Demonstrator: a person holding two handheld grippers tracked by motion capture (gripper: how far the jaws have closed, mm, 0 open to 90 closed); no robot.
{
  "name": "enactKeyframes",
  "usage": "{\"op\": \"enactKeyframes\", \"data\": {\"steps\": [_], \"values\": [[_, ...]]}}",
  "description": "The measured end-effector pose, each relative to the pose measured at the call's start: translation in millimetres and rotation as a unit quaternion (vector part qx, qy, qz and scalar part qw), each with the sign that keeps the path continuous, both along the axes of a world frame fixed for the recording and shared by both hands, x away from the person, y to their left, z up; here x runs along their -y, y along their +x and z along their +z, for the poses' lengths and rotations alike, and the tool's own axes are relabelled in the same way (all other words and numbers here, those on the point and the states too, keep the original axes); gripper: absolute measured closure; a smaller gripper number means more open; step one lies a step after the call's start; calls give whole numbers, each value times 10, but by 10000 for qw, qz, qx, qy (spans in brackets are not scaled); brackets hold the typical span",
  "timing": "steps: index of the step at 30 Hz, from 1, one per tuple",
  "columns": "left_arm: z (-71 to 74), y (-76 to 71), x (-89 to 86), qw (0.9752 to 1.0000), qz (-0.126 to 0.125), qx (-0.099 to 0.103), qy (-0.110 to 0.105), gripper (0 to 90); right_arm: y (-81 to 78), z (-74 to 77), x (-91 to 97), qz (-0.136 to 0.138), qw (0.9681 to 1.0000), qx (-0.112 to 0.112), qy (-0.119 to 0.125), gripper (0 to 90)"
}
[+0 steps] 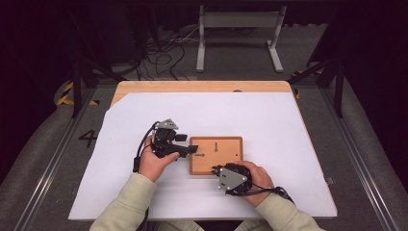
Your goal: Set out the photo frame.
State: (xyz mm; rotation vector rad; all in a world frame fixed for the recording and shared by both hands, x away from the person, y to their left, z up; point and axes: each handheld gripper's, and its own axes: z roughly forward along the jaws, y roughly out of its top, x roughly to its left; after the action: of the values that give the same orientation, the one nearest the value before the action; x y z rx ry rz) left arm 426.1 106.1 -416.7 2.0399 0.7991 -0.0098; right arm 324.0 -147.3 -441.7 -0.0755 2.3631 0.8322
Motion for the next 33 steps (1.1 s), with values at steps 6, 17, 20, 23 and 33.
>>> {"op": "enactKeyframes", "data": {"steps": [6,17,20,23,33], "values": [[-41,47,134,9999,-131,-89,-11,266,-2,0,2,43,10000,73,-42,842],[-143,123,226,9992,-276,-300,-7,249,-15,-6,10,57,9999,120,-67,843],[-161,128,253,9987,-355,-369,-10,230,-21,-12,7,8,9999,113,-26,842],[-174,123,304,9983,-432,-379,61,190,-24,-19,8,20,9999,106,21,842],[-256,125,402,9964,-634,-525,207,223,-27,-27,15,38,9999,148,53,843]]}}
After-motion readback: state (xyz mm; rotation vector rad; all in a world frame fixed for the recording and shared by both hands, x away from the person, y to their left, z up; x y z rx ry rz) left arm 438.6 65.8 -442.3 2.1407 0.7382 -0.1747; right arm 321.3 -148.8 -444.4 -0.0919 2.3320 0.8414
